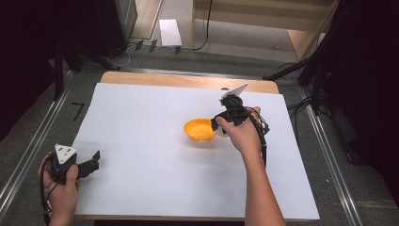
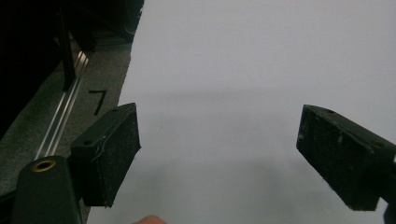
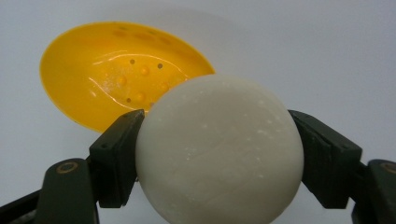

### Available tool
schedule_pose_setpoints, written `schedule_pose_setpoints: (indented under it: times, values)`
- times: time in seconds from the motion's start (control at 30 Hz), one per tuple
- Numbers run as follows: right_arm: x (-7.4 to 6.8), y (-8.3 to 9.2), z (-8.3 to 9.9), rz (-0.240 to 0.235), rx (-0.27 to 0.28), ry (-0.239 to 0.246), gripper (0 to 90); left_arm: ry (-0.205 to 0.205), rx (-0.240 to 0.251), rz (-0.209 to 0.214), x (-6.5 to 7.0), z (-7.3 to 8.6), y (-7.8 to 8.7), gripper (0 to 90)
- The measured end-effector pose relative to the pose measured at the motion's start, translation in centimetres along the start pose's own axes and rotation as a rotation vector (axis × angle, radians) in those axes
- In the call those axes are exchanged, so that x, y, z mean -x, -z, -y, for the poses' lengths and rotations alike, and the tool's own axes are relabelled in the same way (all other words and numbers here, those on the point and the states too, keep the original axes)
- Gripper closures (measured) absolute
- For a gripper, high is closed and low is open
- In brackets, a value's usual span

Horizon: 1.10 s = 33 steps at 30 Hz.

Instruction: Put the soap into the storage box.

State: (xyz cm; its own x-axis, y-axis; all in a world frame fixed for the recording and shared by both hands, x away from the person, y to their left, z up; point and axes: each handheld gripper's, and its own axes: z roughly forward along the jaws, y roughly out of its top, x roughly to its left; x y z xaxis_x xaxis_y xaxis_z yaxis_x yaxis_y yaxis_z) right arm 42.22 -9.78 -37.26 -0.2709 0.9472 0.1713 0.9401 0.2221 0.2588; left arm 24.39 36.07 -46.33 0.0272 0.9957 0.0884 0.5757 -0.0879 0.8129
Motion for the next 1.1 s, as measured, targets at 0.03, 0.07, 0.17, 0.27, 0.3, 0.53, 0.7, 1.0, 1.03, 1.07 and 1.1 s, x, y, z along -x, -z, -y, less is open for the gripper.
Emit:
schedule_pose_setpoints:
  times: [0.03,0.07,0.17,0.27,0.3,0.53,0.7,1.0,1.03,1.07,1.1]
  values:
    - [-0.2,0.0,-0.1,-0.005,0.0,0.0,23.9,0.0,-0.001,0.0,0.0,0.0,0.0,14.2]
    - [-0.4,-0.1,-0.2,-0.004,0.001,0.004,23.9,-0.001,-0.001,0.0,0.0,0.0,0.0,14.3]
    - [-0.9,-0.2,-0.4,-0.005,0.001,0.012,23.9,0.0,0.001,0.001,0.0,0.0,0.0,14.2]
    - [-1.5,-0.3,-0.6,-0.009,-0.001,0.022,23.9,0.0,0.0,0.001,0.0,0.0,0.0,14.3]
    - [-1.6,-0.3,-0.7,-0.01,0.001,0.026,23.9,0.0,0.0,0.002,0.0,0.0,0.0,14.3]
    - [-2.7,-0.5,-1.2,-0.014,0.001,0.044,23.9,0.002,-0.001,0.004,0.0,0.0,0.0,14.3]
    - [-3.4,-0.6,-1.5,-0.015,0.0,0.053,23.9,0.002,-0.001,0.005,0.0,0.0,0.0,14.3]
    - [-4.5,-0.9,-2.0,-0.018,-0.004,0.072,23.9,0.004,-0.003,0.007,-0.1,0.0,0.0,14.3]
    - [-4.6,-1.0,-2.1,-0.018,-0.003,0.076,23.9,0.003,-0.003,0.007,-0.1,0.0,0.0,14.3]
    - [-4.7,-1.0,-2.1,-0.019,-0.004,0.077,23.9,0.003,-0.003,0.007,-0.1,0.0,0.0,14.2]
    - [-4.8,-1.0,-2.2,-0.019,-0.003,0.08,23.9,0.003,-0.003,0.008,-0.1,0.0,0.0,14.2]
